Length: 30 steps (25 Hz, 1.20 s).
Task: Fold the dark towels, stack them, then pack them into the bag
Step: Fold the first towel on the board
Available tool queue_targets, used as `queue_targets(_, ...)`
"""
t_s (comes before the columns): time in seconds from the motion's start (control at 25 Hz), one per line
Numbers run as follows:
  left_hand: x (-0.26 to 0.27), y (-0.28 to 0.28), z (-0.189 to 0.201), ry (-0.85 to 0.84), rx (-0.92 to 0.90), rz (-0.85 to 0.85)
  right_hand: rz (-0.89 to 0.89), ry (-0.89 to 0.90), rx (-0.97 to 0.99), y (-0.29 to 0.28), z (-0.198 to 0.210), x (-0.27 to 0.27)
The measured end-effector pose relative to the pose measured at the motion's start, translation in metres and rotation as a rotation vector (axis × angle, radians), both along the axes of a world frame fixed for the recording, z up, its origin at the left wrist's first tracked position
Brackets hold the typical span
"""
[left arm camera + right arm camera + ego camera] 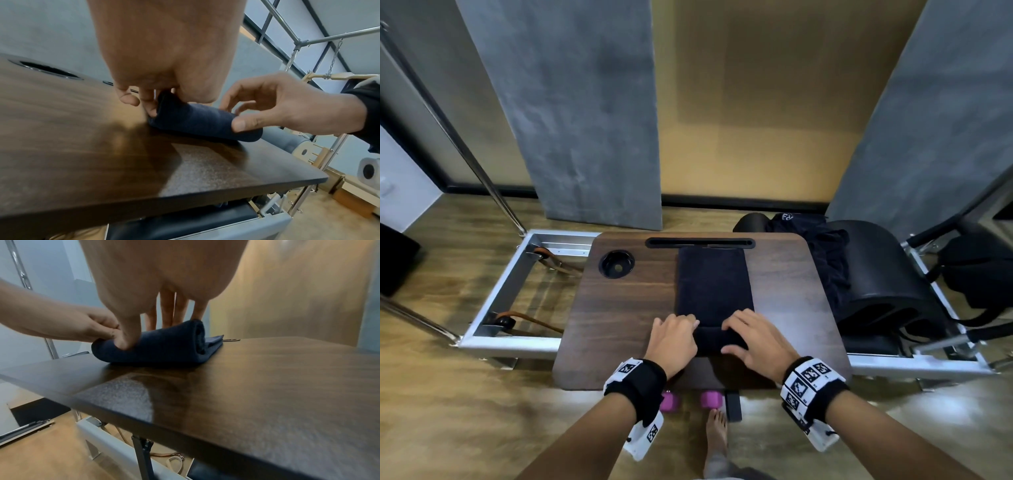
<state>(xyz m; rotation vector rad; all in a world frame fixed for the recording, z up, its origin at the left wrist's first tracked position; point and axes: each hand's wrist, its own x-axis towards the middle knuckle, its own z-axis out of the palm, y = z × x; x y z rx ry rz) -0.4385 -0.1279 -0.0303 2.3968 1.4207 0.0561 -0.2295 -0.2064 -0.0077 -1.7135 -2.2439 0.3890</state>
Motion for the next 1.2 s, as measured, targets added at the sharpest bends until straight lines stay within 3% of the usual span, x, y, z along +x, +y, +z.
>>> queue_targets(0.28, -0.019, -0.003, 0.004, -0.192, 0.172, -0.089, -0.188, 0.127, -0.229, 0.039, 0.0, 0.001)
queue_targets(0.4, -0.028, 0.003, 0.008, -0.141, 0.129, -0.188, -0.249, 0.161, -0.283, 0.051, -0.001, 0.003)
queue_targets(0.56, -0.025, 0.019, 0.008, -0.197, 0.054, -0.124, -0.253, 0.286, -0.206, 0.051, 0.001, 0.006)
queue_targets(0.84, -0.007, 0.04, 0.004, -0.09, 0.036, -0.064, -0.132, -0.002, -0.121, 0.047, 0.001, 0.019)
queue_targets(1.0, -0.011, 0.037, 0.005, -0.122, 0.154, -0.08, -0.151, -0.065, -0.18, 0.074, 0.002, 0.017)
queue_targets(1.2, -0.015, 0.054, 0.014, -0.075, 0.111, -0.177, -0.215, 0.023, -0.277, 0.097, 0.008, 0.021)
